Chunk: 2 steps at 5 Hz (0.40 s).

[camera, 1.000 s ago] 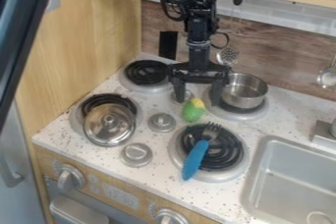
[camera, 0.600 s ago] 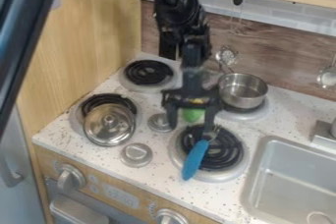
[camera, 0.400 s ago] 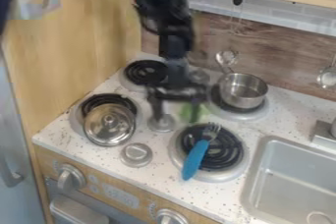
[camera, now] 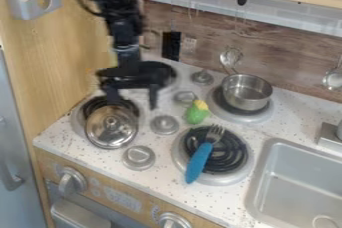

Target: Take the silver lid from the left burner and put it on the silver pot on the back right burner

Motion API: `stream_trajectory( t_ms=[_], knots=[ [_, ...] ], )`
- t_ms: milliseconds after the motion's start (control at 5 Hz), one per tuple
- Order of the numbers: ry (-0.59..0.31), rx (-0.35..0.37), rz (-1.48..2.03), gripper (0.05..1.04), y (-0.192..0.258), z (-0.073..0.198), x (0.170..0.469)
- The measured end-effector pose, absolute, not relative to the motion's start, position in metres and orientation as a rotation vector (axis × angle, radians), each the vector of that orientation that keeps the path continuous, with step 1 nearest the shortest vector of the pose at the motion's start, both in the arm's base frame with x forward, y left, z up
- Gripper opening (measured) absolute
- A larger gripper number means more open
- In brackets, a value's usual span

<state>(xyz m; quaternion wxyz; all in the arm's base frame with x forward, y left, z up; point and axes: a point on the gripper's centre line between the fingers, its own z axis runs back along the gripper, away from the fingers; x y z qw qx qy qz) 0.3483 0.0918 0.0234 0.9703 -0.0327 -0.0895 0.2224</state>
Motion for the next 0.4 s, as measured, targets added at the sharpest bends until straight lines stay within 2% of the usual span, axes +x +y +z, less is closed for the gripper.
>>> stream_trajectory(
  t_ms=[200, 400],
  knots=[
    [-0.24, -0.022, 0.488, 1.0, 0.108, 0.016, 0.346],
    [-0.262, 0.056, 0.559, 1.0, 0.122, 0.0, 0.348]
  ],
)
